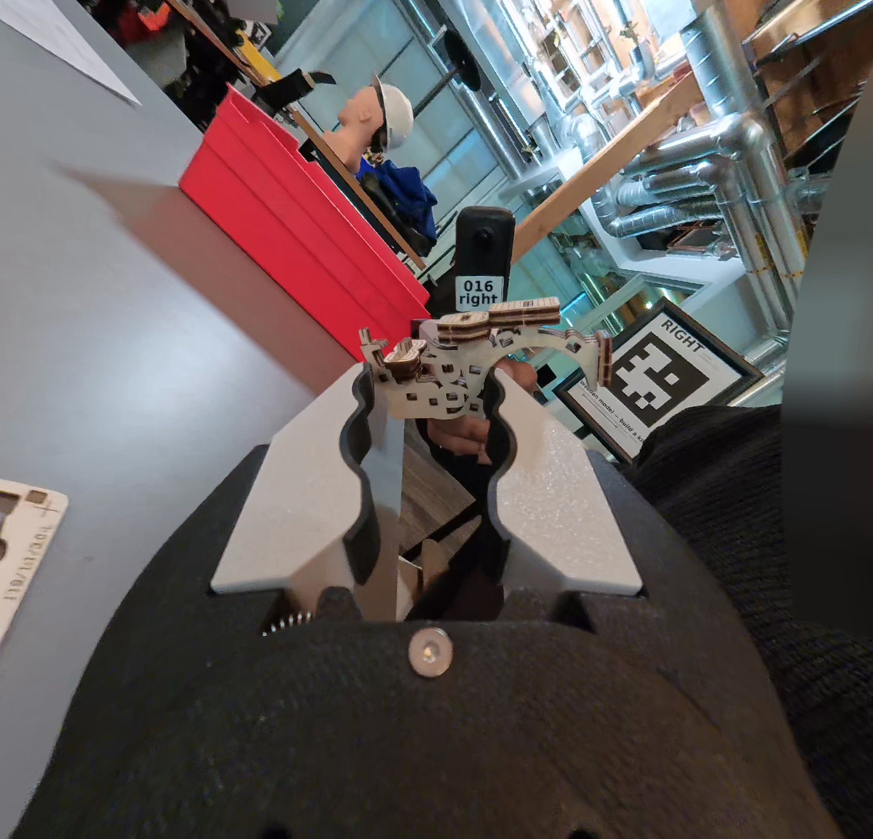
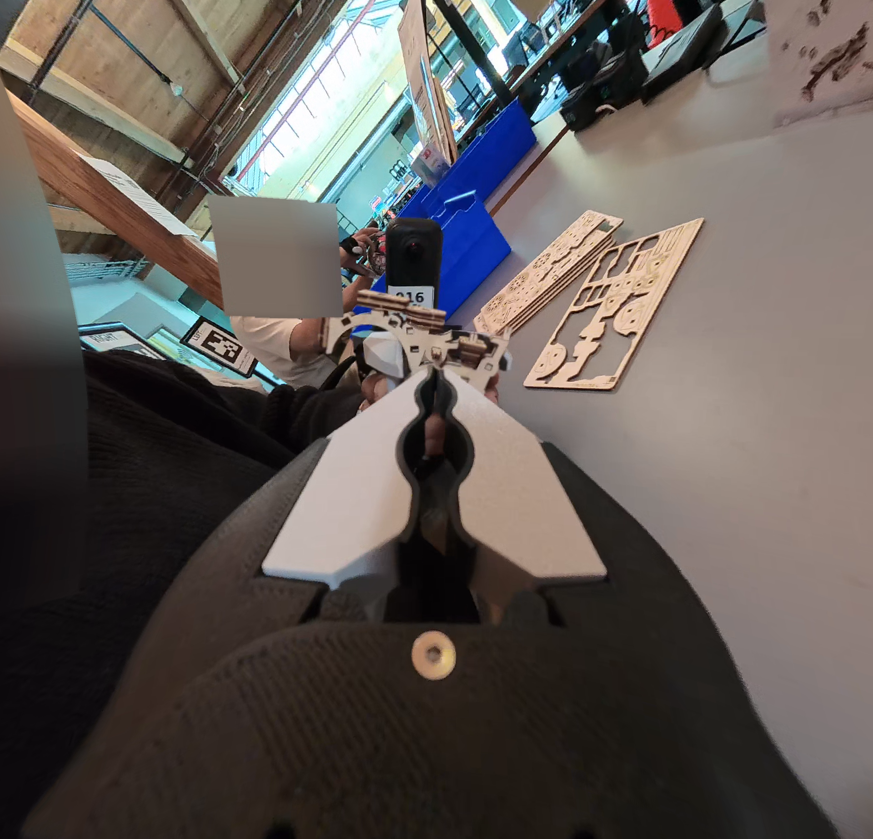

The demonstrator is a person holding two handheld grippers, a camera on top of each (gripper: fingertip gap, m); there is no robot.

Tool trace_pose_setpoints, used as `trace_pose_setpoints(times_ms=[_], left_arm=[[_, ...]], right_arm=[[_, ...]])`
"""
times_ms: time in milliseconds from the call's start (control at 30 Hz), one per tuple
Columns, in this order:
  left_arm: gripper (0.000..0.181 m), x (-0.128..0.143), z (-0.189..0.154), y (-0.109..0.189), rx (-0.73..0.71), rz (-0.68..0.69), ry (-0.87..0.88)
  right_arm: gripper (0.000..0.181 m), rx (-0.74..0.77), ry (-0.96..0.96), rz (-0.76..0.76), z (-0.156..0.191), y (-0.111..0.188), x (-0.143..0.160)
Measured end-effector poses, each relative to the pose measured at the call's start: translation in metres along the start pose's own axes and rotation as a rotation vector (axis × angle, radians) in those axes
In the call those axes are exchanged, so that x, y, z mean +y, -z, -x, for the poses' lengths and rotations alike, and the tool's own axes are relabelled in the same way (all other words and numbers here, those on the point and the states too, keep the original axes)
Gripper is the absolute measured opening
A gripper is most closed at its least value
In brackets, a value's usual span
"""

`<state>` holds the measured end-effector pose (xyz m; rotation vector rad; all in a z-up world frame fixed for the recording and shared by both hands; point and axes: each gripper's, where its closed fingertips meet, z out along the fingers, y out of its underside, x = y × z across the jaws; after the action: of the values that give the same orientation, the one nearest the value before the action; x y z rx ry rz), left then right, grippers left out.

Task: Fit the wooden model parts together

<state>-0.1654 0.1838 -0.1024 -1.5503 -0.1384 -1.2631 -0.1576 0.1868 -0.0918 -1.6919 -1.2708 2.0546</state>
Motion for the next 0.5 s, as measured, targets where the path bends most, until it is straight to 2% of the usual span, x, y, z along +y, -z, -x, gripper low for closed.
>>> trace_pose_setpoints(times_ms=[167,500], left_arm=[[0.045,-0.001,0.002,0.003,-0.003,-0.002,0.0],[0.045,-0.002,0.014,0.007,-0.042,0.007,0.003]], right_arm=[[0.0,0.013,0.02,-0.013,-0.001,0.006,-0.005],[0.0,-0.034,-0.007,-0.011,-0.007,-0.001,0.007]])
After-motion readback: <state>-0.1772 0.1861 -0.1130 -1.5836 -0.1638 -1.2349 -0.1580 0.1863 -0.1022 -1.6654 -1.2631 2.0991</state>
